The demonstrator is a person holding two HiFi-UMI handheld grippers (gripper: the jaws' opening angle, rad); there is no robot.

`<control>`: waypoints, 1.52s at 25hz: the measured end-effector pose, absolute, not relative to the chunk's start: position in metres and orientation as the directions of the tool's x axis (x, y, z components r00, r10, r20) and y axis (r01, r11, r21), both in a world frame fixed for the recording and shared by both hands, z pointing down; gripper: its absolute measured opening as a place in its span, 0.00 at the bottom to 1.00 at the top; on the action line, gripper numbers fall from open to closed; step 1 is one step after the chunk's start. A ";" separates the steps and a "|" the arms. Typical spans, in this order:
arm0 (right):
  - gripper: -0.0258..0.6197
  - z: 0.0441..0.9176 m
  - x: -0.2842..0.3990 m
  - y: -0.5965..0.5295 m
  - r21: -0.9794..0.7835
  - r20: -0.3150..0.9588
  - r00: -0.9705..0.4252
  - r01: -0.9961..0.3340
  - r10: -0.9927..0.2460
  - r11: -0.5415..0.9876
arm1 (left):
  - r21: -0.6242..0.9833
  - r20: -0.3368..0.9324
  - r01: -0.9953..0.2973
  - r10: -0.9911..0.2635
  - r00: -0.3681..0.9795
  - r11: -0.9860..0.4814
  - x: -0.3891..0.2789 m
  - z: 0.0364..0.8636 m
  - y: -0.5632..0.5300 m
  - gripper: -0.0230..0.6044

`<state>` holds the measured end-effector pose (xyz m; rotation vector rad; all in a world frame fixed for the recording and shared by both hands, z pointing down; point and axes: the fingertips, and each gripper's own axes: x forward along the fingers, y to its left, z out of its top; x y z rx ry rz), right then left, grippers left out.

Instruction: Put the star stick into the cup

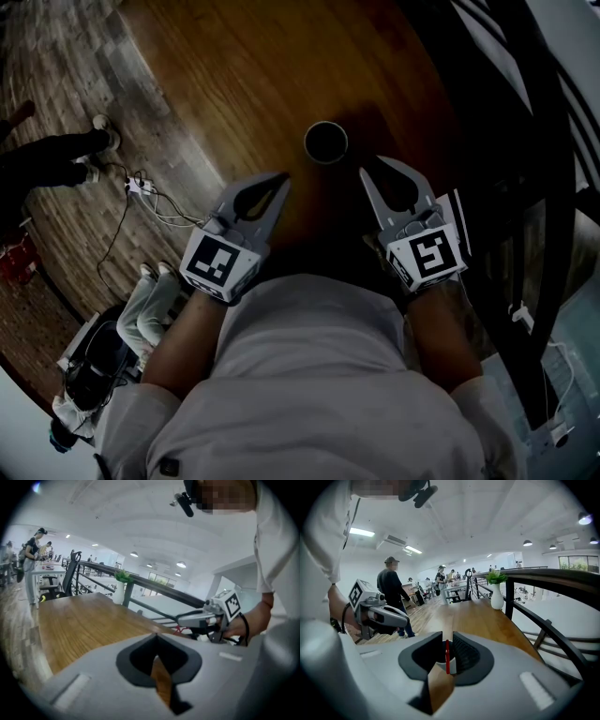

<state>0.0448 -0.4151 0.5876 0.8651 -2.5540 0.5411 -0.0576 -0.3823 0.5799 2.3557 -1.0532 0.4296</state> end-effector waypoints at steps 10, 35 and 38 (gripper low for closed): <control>0.16 0.546 0.057 -0.397 -0.177 0.438 -0.699 -0.684 -0.566 0.708 | 0.283 0.440 -0.737 -0.600 0.668 -0.614 -0.061 0.545 -0.361 0.04; 0.05 0.348 0.050 -0.192 -0.036 0.189 -0.613 -0.785 -0.767 0.619 | -0.001 0.144 -0.665 -0.659 0.739 -0.747 -0.118 0.343 -0.192 0.04; 0.05 0.338 0.044 -0.185 -0.031 0.191 -0.591 -0.802 -0.784 0.597 | 0.006 0.133 -0.646 -0.640 0.757 -0.763 -0.124 0.337 -0.188 0.04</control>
